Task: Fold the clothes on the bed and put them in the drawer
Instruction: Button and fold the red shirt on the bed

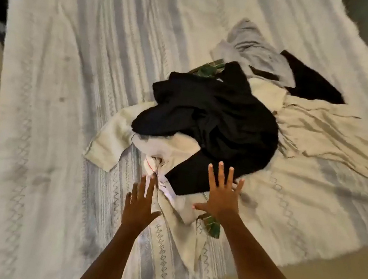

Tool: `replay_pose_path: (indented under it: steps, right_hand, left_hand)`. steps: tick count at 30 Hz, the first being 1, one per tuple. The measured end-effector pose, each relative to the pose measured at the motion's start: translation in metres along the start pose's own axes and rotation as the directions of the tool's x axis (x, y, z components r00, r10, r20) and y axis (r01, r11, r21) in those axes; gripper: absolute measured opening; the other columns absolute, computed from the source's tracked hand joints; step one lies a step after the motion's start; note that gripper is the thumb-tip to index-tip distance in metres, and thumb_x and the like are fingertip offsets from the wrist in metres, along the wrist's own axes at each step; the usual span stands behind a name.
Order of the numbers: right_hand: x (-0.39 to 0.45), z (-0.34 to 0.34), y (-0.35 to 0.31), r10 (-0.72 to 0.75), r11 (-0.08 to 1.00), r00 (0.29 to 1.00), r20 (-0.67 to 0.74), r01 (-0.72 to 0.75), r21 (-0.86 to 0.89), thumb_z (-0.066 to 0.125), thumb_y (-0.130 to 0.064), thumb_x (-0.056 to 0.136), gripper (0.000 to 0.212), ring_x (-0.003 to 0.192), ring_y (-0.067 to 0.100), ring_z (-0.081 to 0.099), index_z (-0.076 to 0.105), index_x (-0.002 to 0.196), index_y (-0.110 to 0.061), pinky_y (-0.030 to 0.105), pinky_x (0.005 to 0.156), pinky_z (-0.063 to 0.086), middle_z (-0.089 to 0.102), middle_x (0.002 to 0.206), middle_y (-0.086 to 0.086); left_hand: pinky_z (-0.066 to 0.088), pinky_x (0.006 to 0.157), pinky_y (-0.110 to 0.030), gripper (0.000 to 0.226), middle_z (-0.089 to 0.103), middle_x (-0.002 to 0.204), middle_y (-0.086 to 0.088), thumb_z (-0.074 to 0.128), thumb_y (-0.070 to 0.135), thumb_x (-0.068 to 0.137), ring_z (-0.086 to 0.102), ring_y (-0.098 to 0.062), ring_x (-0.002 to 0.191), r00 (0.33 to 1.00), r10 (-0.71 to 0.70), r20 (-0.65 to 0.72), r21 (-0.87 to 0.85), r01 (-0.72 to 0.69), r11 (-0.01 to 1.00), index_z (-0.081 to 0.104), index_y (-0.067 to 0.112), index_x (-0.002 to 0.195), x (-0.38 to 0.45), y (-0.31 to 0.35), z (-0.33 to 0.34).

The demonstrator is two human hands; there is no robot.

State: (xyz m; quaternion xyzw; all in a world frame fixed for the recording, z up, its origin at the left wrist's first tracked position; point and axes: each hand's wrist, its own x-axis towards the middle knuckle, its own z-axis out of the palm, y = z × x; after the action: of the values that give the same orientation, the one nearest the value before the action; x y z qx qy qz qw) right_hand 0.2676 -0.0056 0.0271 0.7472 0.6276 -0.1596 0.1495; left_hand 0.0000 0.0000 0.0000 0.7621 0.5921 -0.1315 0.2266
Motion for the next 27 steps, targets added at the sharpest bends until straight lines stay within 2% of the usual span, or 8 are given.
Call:
replay_pose_path:
  steps: [5, 8, 11, 15, 18, 20, 24, 27]
  right_hand:
    - [0.059, 0.056, 0.015, -0.132, 0.985, 0.979, 0.153, 0.146, -0.088, 0.059, -0.095, 0.050, 0.151, 0.147, 0.049, -0.019, -0.023, 0.156, -0.027, 0.079, 0.107, -0.004, -0.031, 0.162, 0.012]
    - [0.090, 0.095, 0.019, -0.166, 0.972, 0.948, 0.270, 0.204, -0.118, 0.059, -0.094, 0.055, 0.141, 0.145, 0.052, -0.023, -0.007, 0.159, -0.026, 0.078, 0.108, 0.000, -0.027, 0.162, 0.014]
    - [0.095, 0.112, 0.029, -0.240, 0.964, 0.963, 0.125, 0.251, -0.085, 0.070, -0.082, 0.060, 0.113, 0.147, 0.054, 0.009, 0.035, 0.152, -0.027, 0.077, 0.107, 0.019, 0.016, 0.163, 0.016]
    - [0.093, 0.111, 0.038, -0.317, 0.947, 0.948, 0.036, 0.318, -0.047, 0.097, -0.040, 0.044, 0.087, 0.121, 0.048, 0.055, 0.068, 0.125, -0.024, 0.062, 0.087, 0.051, 0.059, 0.135, 0.013]
    - [0.104, 0.077, 0.045, -0.282, 0.955, 0.959, -0.032, 0.284, 0.081, 0.100, -0.022, 0.029, 0.083, 0.074, 0.033, 0.070, 0.076, 0.108, -0.023, 0.039, 0.048, 0.057, 0.072, 0.103, 0.004]
    - [0.113, 0.046, 0.055, -0.260, 0.947, 0.961, -0.088, 0.272, 0.173, 0.098, -0.016, 0.026, 0.082, 0.053, 0.027, 0.065, 0.077, 0.106, -0.022, 0.032, 0.038, 0.051, 0.071, 0.090, 0.002]
    - [0.139, -0.050, 0.085, -0.216, 0.940, 0.940, -0.263, 0.273, 0.203, 0.093, -0.007, 0.037, 0.084, 0.055, 0.028, 0.066, 0.073, 0.117, -0.020, 0.033, 0.040, 0.053, 0.071, 0.102, 0.005]
    - [0.172, -0.129, 0.111, -0.213, 0.937, 0.909, -0.358, 0.294, 0.188, 0.087, 0.000, 0.044, 0.082, 0.061, 0.029, 0.067, 0.071, 0.122, -0.020, 0.034, 0.039, 0.052, 0.070, 0.114, 0.004]
  left_hand:
    - [0.040, 0.104, -0.061, 0.144, 0.010, 0.165, -0.017, 0.083, 0.070, 0.053, 0.034, -0.048, 0.141, 0.999, -0.026, -0.018, -0.006, 0.026, 1.000, -0.004, 0.024, 0.159, 0.035, 0.006, 0.058]
    - [0.041, 0.105, -0.059, 0.145, 0.025, 0.160, -0.021, 0.086, 0.065, 0.050, 0.039, -0.048, 0.137, 1.000, 0.007, -0.019, -0.001, -0.007, 1.000, 0.002, 0.022, 0.159, 0.065, 0.009, 0.090]
    - [0.049, 0.096, -0.056, 0.124, 0.053, 0.138, -0.022, 0.087, 0.063, 0.048, 0.056, -0.045, 0.118, 0.999, 0.049, -0.017, 0.046, -0.048, 0.998, 0.033, 0.017, 0.150, 0.079, 0.008, 0.101]
    - [0.049, 0.075, -0.044, 0.050, 0.060, 0.107, -0.009, 0.065, 0.044, 0.075, 0.063, -0.033, 0.088, 0.976, 0.126, -0.179, 0.087, -0.112, 0.990, 0.052, 0.015, 0.115, 0.084, 0.034, 0.089]
    - [0.050, 0.079, -0.043, 0.040, 0.065, 0.099, -0.005, 0.048, 0.041, 0.080, 0.062, -0.030, 0.087, 0.958, 0.111, -0.264, 0.002, -0.114, 0.993, 0.058, 0.015, 0.108, 0.099, 0.071, 0.053]
    - [0.045, 0.085, -0.041, 0.032, 0.064, 0.095, -0.003, 0.051, 0.037, 0.081, 0.062, -0.028, 0.087, 0.945, 0.073, -0.318, -0.073, -0.101, 0.992, 0.060, 0.016, 0.103, 0.110, 0.094, 0.022]
    - [0.057, 0.073, -0.036, 0.029, 0.067, 0.095, -0.007, 0.053, 0.026, 0.083, 0.068, -0.028, 0.082, 0.933, 0.034, -0.358, -0.251, -0.131, 0.959, 0.064, 0.009, 0.104, 0.145, 0.144, -0.071]
    - [0.058, 0.075, -0.039, 0.040, 0.065, 0.117, -0.015, 0.058, 0.018, 0.088, 0.068, -0.033, 0.096, 0.933, 0.037, -0.357, -0.306, -0.154, 0.939, 0.053, 0.008, 0.126, 0.188, 0.173, -0.140]
